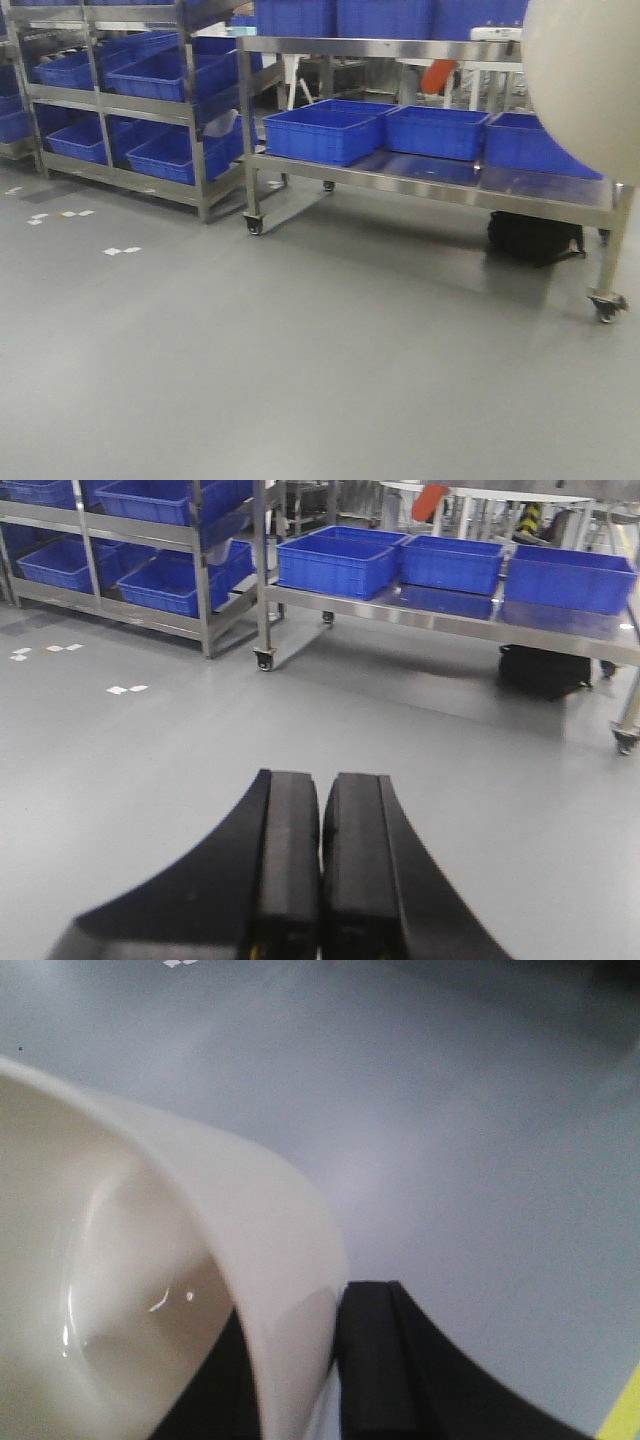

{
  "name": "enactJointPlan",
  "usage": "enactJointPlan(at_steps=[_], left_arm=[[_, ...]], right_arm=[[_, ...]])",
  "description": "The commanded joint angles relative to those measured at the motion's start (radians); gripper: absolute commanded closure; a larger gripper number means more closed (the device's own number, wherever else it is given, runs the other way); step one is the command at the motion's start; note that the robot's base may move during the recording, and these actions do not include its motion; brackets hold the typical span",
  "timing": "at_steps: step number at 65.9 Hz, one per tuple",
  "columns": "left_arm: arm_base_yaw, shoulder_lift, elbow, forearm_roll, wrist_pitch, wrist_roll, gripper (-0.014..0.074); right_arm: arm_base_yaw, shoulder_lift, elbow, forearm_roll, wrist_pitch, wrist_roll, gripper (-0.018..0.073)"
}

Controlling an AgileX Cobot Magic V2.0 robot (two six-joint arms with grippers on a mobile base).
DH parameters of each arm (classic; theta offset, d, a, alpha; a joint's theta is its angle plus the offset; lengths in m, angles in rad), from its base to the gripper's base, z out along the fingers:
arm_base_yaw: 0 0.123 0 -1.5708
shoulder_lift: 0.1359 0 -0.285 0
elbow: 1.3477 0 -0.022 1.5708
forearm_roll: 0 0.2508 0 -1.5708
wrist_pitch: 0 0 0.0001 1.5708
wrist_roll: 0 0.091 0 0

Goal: Move white bin to right shelf second layer
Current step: 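Drive along the yellow floor line past the blue-bin carts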

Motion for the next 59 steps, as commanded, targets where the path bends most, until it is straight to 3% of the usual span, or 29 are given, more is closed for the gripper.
enactJointPlan(at_steps=[1,59], left_arm=[[-0.007,-0.015,0.027,-0.001,-0.090,-0.010,0.0512],[-0.007,-0.015,0.027,-0.001,-0.090,-0.010,0.0512]], right_arm=[[-0.005,-0.001,-0.031,-0.003,-0.086,-0.005,0.0507],[-0.005,-0.001,-0.031,-0.003,-0.086,-0.005,0.0507]])
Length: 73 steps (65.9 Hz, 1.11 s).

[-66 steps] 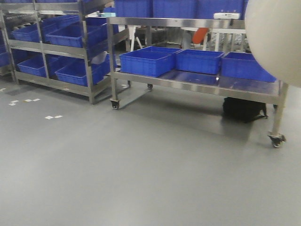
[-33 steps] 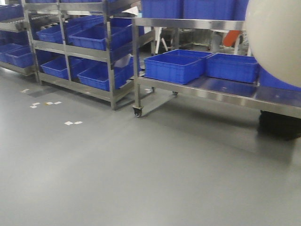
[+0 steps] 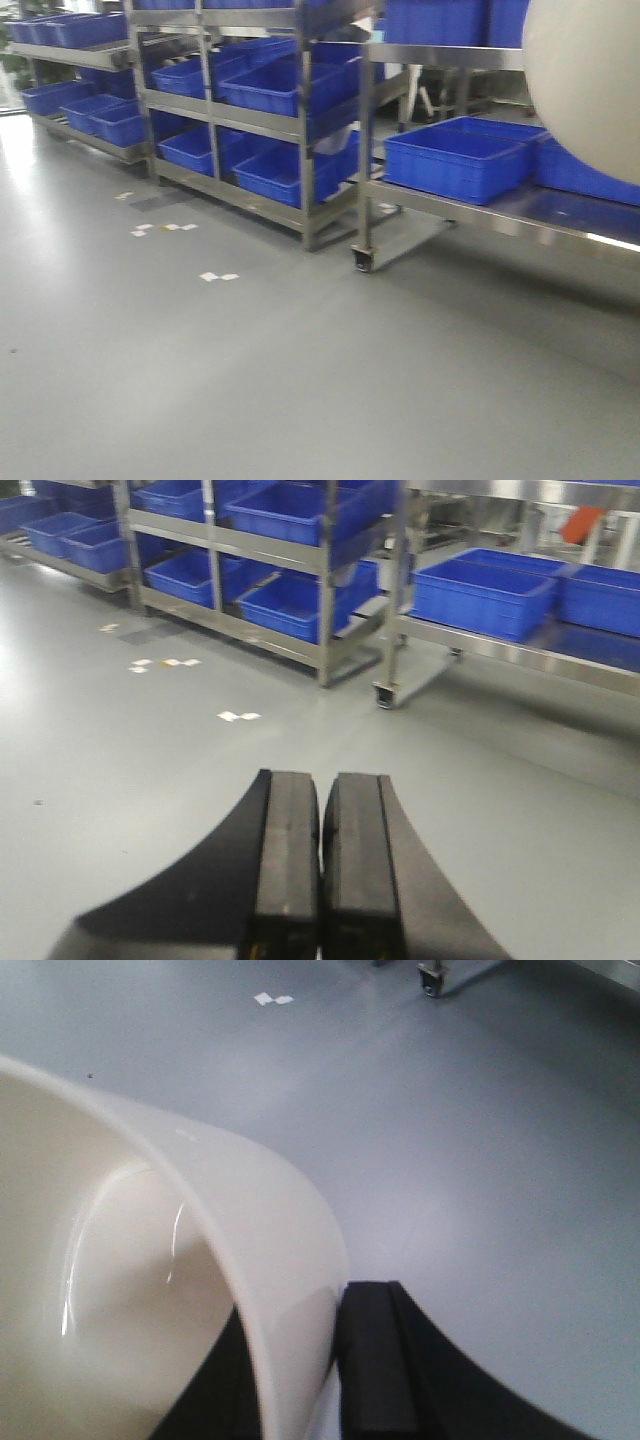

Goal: Move white bin to right shelf second layer
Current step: 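Drive along the yellow floor line past the blue-bin carts, then drive toward the windows alongside the blue-bin shelves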

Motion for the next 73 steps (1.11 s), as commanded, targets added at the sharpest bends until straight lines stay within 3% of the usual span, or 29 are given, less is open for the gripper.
enactJointPlan(at_steps=[1,73], left_arm=[[-0.007,-0.015,0.027,-0.001,-0.090,-0.010,0.0512],[-0.007,-0.015,0.027,-0.001,-0.090,-0.010,0.0512]], right_arm=[[-0.005,-0.001,-0.031,-0.003,-0.086,-0.005,0.0507],[-0.005,-0.001,-0.031,-0.003,-0.086,-0.005,0.0507]])
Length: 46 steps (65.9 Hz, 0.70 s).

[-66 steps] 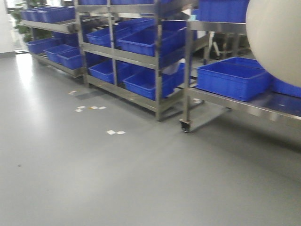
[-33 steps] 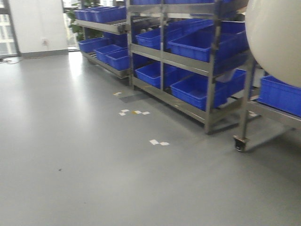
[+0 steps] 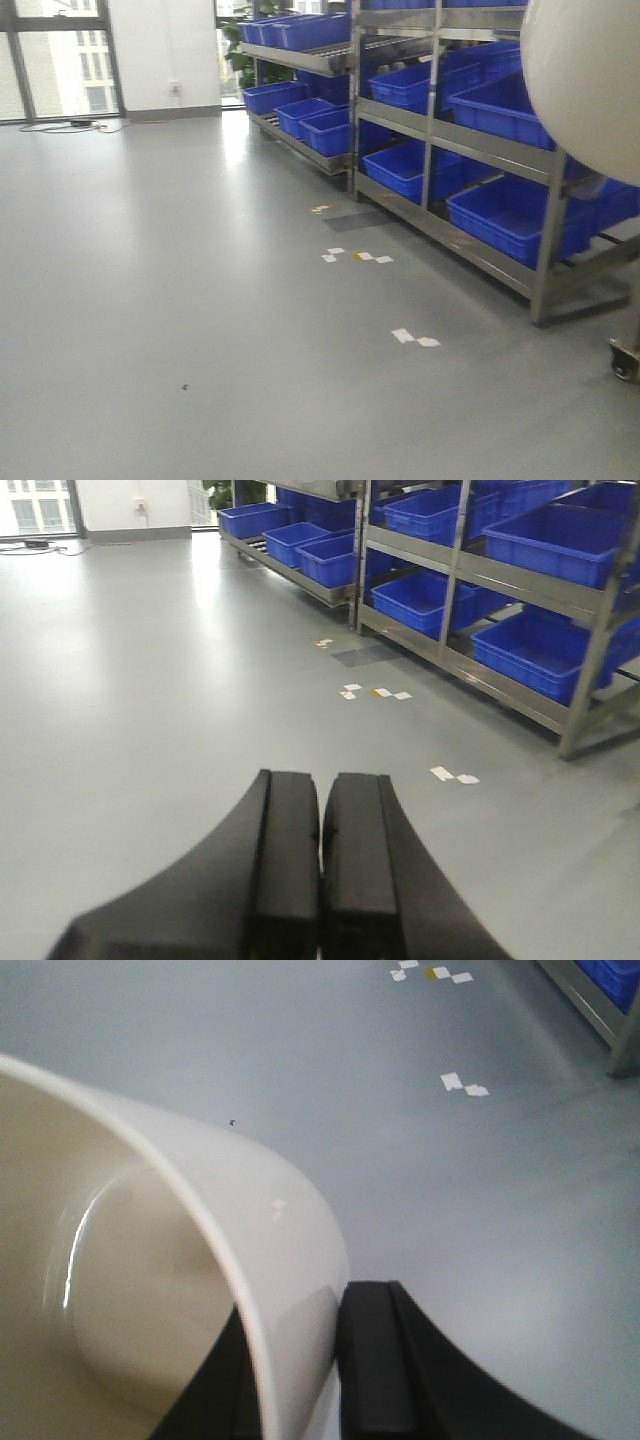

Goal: Move white bin to right shelf second layer
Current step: 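Drive toward the windows alongside the blue-bin shelves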

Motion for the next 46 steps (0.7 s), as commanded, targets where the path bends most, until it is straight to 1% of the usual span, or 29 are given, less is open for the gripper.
enactJointPlan(at_steps=[1,46], left_arm=[[-0.007,-0.015,0.027,-0.001,-0.090,-0.010,0.0512],[-0.007,-0.015,0.027,-0.001,-0.090,-0.010,0.0512]], right_arm=[[-0.005,-0.001,-0.031,-0.003,-0.086,-0.005,0.0507],[-0.005,-0.001,-0.031,-0.003,-0.086,-0.005,0.0507]])
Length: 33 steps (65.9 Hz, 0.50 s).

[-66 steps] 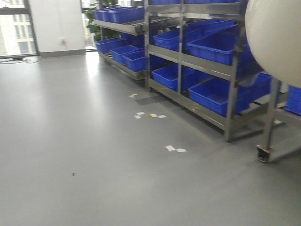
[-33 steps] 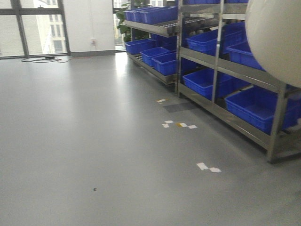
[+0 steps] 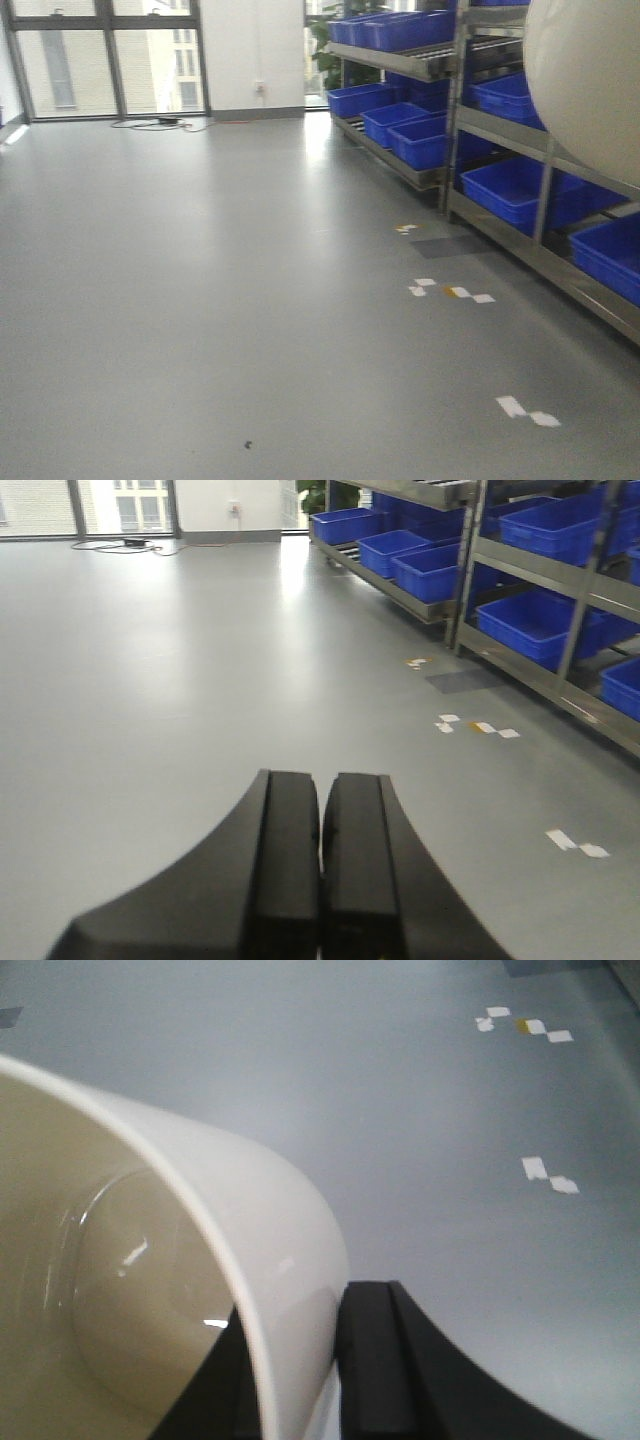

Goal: Move white bin to right shelf second layer
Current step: 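Drive toward the windows alongside the blue-bin shelves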

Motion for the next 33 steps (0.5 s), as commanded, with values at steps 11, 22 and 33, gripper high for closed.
enactJointPlan(at_steps=[11,22,33], left_arm=[[-0.007,-0.015,0.027,-0.001,-0.090,-0.010,0.0512],[-0.007,-0.015,0.027,-0.001,-0.090,-0.010,0.0512],[-0.007,-0.015,0.027,-0.001,-0.090,-0.010,0.0512]], right_arm=[[-0.005,-0.001,-0.031,-0.003,-0.087,-0.005,0.0507],[-0.005,-0.001,-0.031,-0.003,-0.087,-0.005,0.0507],[-0.005,-0.001,-0.031,-0.003,-0.087,-0.005,0.0507]])
